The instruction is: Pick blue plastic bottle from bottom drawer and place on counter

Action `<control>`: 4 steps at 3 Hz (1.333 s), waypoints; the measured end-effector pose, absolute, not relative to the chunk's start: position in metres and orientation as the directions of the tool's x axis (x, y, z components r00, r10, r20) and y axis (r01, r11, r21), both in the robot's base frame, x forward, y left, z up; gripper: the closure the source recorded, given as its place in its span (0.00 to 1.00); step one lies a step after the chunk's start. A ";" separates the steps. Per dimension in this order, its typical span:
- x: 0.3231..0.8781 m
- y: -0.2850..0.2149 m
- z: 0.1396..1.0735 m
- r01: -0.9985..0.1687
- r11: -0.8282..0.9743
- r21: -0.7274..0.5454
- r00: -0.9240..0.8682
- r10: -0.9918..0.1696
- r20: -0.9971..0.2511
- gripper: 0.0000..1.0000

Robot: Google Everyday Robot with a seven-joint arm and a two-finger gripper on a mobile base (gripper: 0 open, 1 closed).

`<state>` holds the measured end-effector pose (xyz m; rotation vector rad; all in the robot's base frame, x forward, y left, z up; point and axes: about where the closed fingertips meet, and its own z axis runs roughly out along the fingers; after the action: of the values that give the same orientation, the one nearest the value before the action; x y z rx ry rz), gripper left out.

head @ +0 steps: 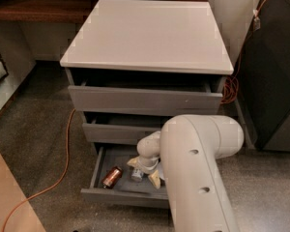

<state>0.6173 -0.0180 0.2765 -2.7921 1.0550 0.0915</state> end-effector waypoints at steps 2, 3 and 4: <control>0.641 -0.011 0.245 -0.465 -0.876 -0.126 0.877 -0.476 0.071 0.00; 0.660 0.002 0.223 -0.385 -0.916 -0.115 0.914 -0.396 0.091 0.00; 0.676 0.014 0.206 -0.337 -0.936 -0.100 0.935 -0.345 0.077 0.00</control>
Offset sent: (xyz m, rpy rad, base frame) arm 0.0556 0.0187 -0.0517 -0.1455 -0.2410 0.3545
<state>0.6760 0.0136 0.2062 -3.0066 0.5309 -0.1424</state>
